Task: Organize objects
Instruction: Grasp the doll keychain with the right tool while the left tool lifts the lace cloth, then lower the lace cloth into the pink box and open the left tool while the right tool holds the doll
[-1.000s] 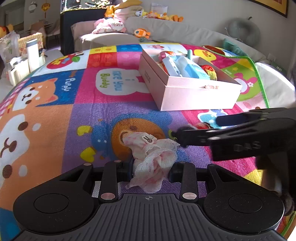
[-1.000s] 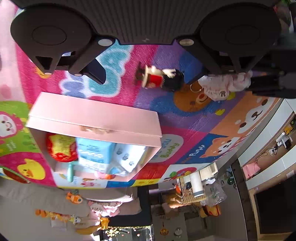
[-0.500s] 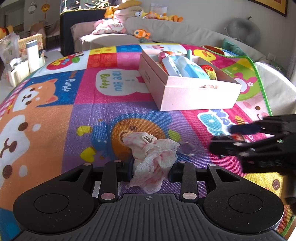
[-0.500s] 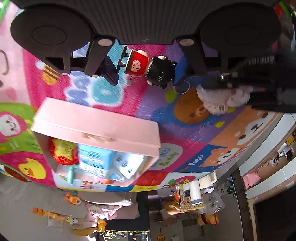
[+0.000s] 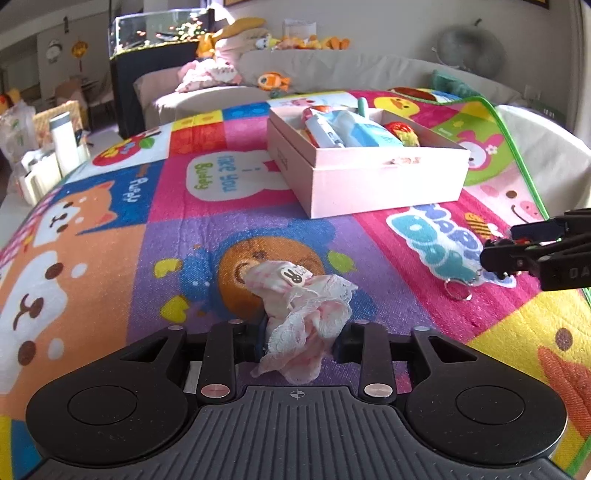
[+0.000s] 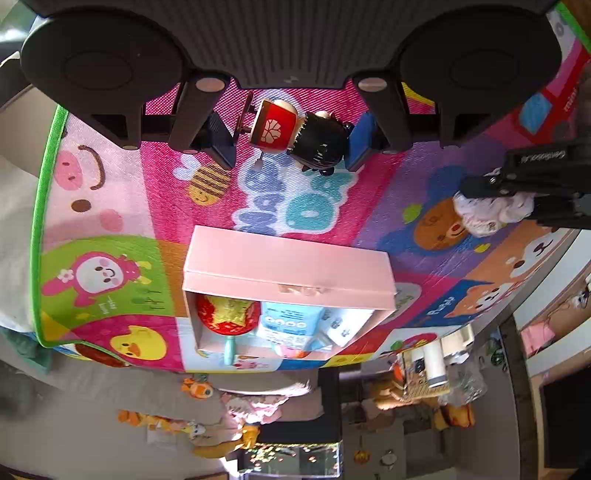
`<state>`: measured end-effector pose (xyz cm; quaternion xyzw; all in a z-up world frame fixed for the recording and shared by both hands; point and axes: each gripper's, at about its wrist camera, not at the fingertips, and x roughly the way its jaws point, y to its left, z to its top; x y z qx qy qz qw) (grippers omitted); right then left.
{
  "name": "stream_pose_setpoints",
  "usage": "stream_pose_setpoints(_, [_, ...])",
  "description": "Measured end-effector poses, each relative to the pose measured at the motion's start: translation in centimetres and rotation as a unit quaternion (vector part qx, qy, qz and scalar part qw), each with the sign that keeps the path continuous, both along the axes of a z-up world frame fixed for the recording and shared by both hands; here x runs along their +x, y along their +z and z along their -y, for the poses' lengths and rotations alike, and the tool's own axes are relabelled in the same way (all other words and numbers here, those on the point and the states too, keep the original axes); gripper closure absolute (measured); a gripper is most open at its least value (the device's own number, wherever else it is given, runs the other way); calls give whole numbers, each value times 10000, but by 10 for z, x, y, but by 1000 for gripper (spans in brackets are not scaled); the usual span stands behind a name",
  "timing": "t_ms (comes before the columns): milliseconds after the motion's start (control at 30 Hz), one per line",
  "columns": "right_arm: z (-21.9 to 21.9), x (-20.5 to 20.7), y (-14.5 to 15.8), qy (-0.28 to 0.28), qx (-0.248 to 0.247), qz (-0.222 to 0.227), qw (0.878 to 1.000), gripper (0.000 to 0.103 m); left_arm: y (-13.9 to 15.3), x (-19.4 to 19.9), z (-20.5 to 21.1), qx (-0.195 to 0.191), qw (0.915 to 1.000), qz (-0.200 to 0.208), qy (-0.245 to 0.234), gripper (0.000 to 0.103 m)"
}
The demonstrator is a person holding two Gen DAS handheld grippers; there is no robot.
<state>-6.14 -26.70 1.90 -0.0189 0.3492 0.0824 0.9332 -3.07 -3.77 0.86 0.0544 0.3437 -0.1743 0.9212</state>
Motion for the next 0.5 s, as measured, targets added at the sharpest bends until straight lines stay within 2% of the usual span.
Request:
stream_pose_setpoints(100, [4,-2,-6,10,52,18,10000,38,11,2,-5,-459,9987,-178,-131,81])
stream_pose_setpoints(200, [9,-5,-11,-49,123,120,9998,38,34,2,4,-553,9979,195,-292,82])
stream_pose_setpoints(267, [13,-5,-14,-104,279,127,9995,38,56,10,16,-799,9947,379,-520,82])
stream_pose_setpoints(367, [18,-5,-18,-154,461,134,9987,38,86,34,44,-1114,9885,521,-882,80])
stream_pose_setpoints(500, [22,-8,-17,-191,606,206,9978,38,110,87,96,-1498,9798,402,-1262,73])
